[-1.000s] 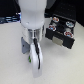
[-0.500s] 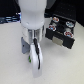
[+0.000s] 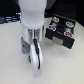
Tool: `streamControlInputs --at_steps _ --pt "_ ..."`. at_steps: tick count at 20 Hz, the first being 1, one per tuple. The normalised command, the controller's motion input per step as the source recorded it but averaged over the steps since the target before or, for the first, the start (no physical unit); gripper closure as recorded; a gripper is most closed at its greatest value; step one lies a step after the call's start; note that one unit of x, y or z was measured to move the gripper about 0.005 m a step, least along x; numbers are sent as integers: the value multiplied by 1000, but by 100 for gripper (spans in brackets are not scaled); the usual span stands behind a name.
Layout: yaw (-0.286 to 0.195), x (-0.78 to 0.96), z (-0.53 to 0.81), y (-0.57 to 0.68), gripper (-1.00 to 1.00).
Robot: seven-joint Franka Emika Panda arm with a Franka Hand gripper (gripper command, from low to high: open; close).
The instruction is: Open the kcup holder, insert the kcup into the holder, and close the kcup holder
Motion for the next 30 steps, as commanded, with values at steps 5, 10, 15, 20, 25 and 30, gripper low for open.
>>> streamControlInputs --at_steps 5,10,15,20,25,30 --pt "-6 27 419 223 100" --pt "18 26 806 431 100" --pt "83 8 799 497 100" --pt "80 -15 694 496 100" --pt "84 -103 523 505 100" --pt "85 -187 413 507 100"
